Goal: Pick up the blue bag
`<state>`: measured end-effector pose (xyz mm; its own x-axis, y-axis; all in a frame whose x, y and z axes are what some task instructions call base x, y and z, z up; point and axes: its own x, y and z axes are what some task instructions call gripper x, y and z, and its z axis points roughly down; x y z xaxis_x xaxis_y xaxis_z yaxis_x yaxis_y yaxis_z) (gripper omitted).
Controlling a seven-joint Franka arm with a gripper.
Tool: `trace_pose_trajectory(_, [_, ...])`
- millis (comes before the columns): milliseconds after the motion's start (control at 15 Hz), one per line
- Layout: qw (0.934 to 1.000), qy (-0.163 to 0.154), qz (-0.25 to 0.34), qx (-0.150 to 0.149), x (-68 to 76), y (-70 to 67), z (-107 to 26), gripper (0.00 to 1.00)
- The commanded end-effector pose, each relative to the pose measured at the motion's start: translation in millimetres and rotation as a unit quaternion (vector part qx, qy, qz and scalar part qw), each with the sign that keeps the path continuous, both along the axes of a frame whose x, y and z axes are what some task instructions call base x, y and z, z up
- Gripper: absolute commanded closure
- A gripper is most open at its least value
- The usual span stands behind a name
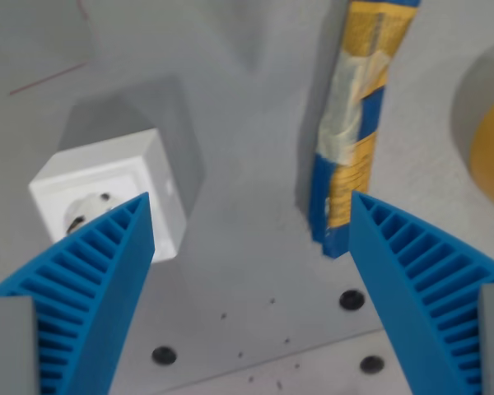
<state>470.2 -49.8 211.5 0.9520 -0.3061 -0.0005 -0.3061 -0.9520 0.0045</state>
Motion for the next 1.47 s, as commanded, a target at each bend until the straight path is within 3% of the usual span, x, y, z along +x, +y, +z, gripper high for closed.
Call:
trace_pose_trajectory(67, [0.9973, -0.068, -0.028, 0.001, 7.1, -22.7, -16.2, 0.00])
trace_pose_trajectory(267, [0.9979, -0.057, -0.032, 0.007, 11.8, -39.9, -30.6, 0.00])
trace_pose_trajectory(533, [0.9978, -0.057, -0.032, 0.013, 0.5, -55.9, -50.1, 0.00])
trace_pose_trajectory(800, [0.9970, -0.071, -0.027, 0.014, -17.9, -68.8, -41.2, 0.00])
trace_pose_trajectory(1067, [0.9974, -0.067, -0.023, 0.013, -23.7, -55.2, -25.5, 0.00])
trace_pose_trajectory(1267, [0.9980, -0.056, -0.028, 0.010, -11.9, -71.0, -39.3, 0.00])
trace_pose_trajectory(1467, [0.9982, -0.053, -0.026, 0.011, -12.9, -60.6, -54.3, 0.00])
